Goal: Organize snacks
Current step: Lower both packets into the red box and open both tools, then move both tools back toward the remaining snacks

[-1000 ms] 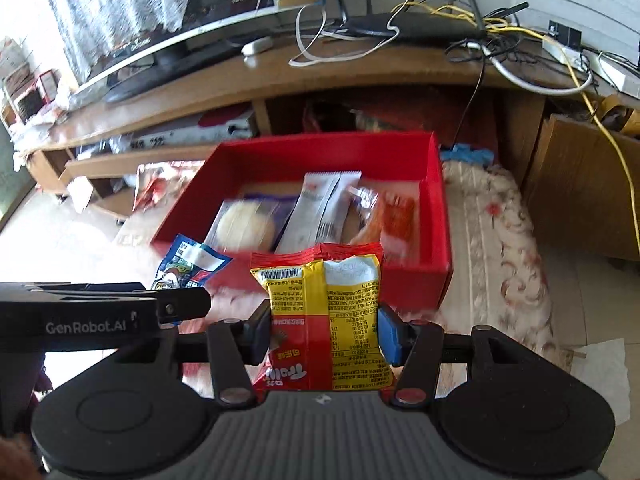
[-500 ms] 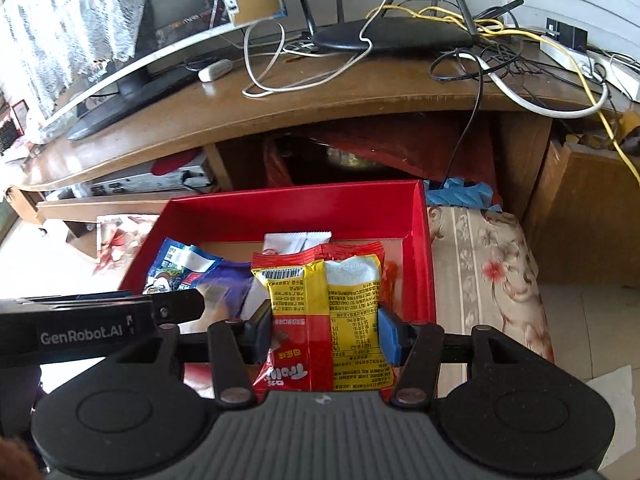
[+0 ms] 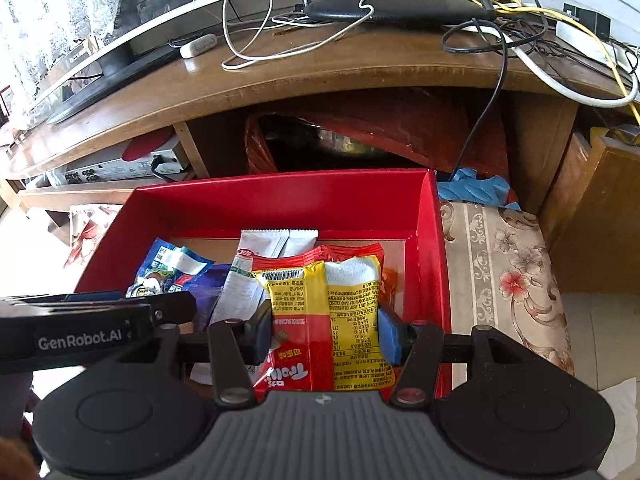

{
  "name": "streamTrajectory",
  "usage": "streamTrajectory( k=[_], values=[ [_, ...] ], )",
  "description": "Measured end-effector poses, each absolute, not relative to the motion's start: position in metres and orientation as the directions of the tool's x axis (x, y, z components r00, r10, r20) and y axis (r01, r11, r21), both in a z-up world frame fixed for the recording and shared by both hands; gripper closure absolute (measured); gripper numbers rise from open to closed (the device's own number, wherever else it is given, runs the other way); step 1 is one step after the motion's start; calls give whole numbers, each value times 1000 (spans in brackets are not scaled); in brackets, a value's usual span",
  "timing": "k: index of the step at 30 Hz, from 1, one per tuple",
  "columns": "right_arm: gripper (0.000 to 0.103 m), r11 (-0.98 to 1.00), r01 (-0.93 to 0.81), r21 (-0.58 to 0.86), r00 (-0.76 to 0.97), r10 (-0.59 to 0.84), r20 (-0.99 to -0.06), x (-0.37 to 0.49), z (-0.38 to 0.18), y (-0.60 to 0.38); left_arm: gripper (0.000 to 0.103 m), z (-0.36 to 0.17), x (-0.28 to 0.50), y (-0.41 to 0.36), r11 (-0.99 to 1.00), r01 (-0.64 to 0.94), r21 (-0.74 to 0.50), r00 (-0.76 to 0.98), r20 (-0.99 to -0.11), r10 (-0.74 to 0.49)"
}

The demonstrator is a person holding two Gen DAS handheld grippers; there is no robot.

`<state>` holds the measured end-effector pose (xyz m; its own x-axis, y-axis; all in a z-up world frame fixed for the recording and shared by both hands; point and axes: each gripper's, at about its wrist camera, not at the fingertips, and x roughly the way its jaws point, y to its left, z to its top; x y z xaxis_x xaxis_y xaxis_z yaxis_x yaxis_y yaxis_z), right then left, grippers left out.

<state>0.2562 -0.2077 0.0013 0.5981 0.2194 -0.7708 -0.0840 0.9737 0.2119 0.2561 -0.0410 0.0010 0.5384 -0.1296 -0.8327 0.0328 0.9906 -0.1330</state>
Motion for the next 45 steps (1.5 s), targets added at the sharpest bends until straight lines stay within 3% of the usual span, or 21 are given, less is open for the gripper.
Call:
streamTrajectory(
  k=[20,45],
  values=[
    [50,979,-95,182,629,201,-751,249,14,-207,19,13,250,-40,992,45,-121,561,-818,-125],
    [48,968,-148,202,638,250,-728,159,46,-187,18,34,173,-10,982,55,-181,560,-808,-180]
  ],
)
